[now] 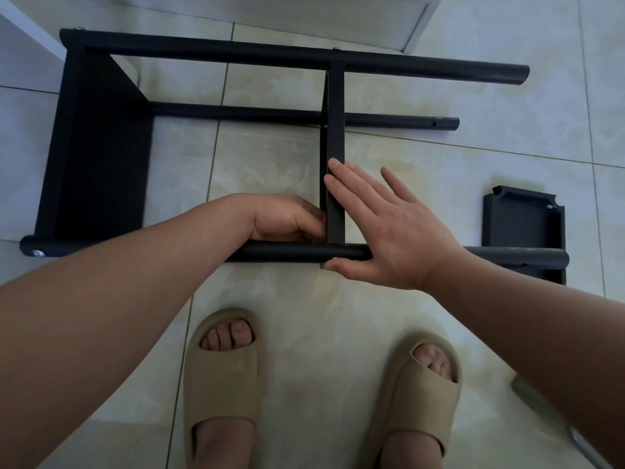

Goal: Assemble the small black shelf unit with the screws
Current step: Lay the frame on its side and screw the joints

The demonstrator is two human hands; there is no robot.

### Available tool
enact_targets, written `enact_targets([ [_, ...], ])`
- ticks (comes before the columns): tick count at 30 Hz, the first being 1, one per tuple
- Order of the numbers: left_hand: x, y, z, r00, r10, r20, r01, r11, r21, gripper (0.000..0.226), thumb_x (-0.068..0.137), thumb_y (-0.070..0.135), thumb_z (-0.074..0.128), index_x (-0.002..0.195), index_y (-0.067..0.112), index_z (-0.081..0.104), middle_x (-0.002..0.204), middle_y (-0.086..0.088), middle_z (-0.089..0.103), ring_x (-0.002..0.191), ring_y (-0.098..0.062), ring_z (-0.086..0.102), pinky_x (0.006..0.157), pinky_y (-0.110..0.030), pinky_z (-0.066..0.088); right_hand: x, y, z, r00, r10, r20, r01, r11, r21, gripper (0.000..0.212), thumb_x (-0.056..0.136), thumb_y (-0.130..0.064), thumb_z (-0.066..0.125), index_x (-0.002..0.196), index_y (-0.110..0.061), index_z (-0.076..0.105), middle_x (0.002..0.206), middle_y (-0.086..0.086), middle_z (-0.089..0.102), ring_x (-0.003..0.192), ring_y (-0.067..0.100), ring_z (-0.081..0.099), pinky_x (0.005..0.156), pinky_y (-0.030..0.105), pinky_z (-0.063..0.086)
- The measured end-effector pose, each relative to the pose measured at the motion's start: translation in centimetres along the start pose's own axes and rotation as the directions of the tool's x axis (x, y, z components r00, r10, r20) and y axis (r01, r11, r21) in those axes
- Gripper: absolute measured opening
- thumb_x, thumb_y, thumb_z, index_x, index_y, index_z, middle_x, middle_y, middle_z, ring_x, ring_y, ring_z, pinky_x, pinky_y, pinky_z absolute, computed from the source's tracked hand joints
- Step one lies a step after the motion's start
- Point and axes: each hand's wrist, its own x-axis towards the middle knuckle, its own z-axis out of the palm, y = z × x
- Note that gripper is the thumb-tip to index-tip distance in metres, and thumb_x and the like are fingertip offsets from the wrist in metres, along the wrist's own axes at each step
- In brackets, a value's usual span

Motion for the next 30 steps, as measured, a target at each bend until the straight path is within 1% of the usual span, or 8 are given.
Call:
enact_targets([
  [2, 0.0, -0.1, -0.1, 1.000, -0.005, -0.005, 0.005, 1.000, -0.004, 0.027, 0.094, -0.007, 0.048, 0.117, -0.015, 0.058, 0.102, -0.025, 0.060, 0.083, -0.027, 0.064, 0.077, -0.029, 0.054, 0.0, 0.0, 0.0, 1.000, -0.001, 0.002, 0.001, 1.000, 0.002, 0.104, 0.086, -0.080, 0.034, 0.162, -0.013, 0.014, 0.171, 0.000, 0.004, 0.157, 0.016, 0.004, 0.126, 0.050, 0.012],
  [10, 0.0, 0.0, -0.1, 0.999, 0.032, 0.021, -0.031, 0.998, -0.057, 0.025, 0.093, -0.011, 0.049, 0.115, -0.006, 0.059, 0.104, -0.025, 0.058, 0.081, -0.026, 0.064, 0.077, -0.029, 0.056, 0.0, 0.1, 0.1, 1.000, -0.006, -0.007, 0.006, 1.000, 0.001, 0.103, 0.086, -0.079, 0.034, 0.162, -0.012, 0.015, 0.171, 0.001, 0.005, 0.157, 0.017, 0.006, 0.126, 0.051, 0.014],
  [17, -0.1, 0.5, 0.2, 0.998, 0.064, 0.006, -0.063, 0.995, -0.073, 0.020, 0.087, -0.010, 0.057, 0.105, -0.002, 0.059, 0.071, -0.005, 0.066, 0.062, -0.012, 0.065, 0.060, -0.020, 0.052, 0.0, 0.1, 0.3, 1.000, -0.014, -0.020, 0.015, 1.000, 0.017, 0.103, 0.086, -0.079, 0.035, 0.162, -0.012, 0.016, 0.171, 0.001, 0.006, 0.157, 0.018, 0.007, 0.126, 0.051, 0.014],
  [19, -0.2, 0.6, 0.4, 0.995, 0.057, -0.077, -0.056, 0.998, 0.005, 0.013, 0.087, -0.005, 0.061, 0.098, 0.001, 0.063, 0.074, -0.002, 0.069, 0.066, -0.011, 0.067, 0.061, -0.019, 0.052, 0.1, 0.2, 0.4, 0.999, -0.019, -0.028, 0.019, 1.000, 0.008, 0.103, 0.086, -0.079, 0.034, 0.162, -0.011, 0.017, 0.170, 0.002, 0.007, 0.157, 0.018, 0.008, 0.126, 0.051, 0.015],
  [21, -0.5, 0.7, 0.4, 0.970, 0.062, -0.236, -0.013, 0.979, 0.203, 0.012, 0.092, 0.002, 0.059, 0.096, 0.010, 0.067, 0.083, 0.001, 0.074, 0.077, -0.015, 0.072, 0.065, -0.022, 0.053, 0.0, 0.1, 0.3, 1.000, -0.012, -0.020, 0.012, 1.000, -0.004, 0.104, 0.086, -0.081, 0.033, 0.162, -0.012, 0.016, 0.171, 0.001, 0.006, 0.157, 0.017, 0.008, 0.126, 0.052, 0.015],
  [24, -2.2, 0.9, 0.9, 0.907, 0.142, -0.397, 0.099, 0.844, 0.528, 0.014, 0.097, 0.023, 0.058, 0.089, 0.019, 0.068, 0.088, 0.001, 0.073, 0.087, -0.022, 0.069, 0.076, -0.031, 0.053, -0.1, -0.2, -0.3, 0.999, 0.025, 0.027, -0.024, 0.999, -0.034, 0.104, 0.084, -0.085, 0.027, 0.163, -0.020, 0.010, 0.171, -0.004, -0.001, 0.157, 0.018, 0.006, 0.126, 0.051, 0.013],
  [28, -6.1, 0.9, 2.6, 0.916, 0.091, -0.390, 0.238, 0.658, 0.714, 0.038, 0.105, 0.043, 0.041, 0.075, 0.029, 0.060, 0.080, -0.004, 0.071, 0.077, -0.022, 0.065, 0.073, -0.032, 0.048, -0.8, -1.2, -1.8, 0.983, 0.145, 0.114, -0.136, 0.987, -0.084, 0.106, 0.078, -0.091, 0.022, 0.162, -0.030, 0.000, 0.170, -0.004, -0.008, 0.155, 0.024, 0.015, 0.124, 0.049, 0.019],
  [30, -7.5, 0.9, 3.6, 0.919, 0.020, -0.394, 0.282, 0.667, 0.690, 0.042, 0.105, 0.049, 0.036, 0.077, 0.029, 0.060, 0.079, -0.002, 0.072, 0.075, -0.019, 0.064, 0.072, -0.031, 0.047, -1.1, -1.6, -2.6, 0.965, 0.172, 0.200, -0.158, 0.984, -0.085, 0.105, 0.079, -0.091, 0.023, 0.161, -0.032, -0.004, 0.170, -0.004, -0.007, 0.152, 0.025, 0.023, 0.121, 0.046, 0.025],
])
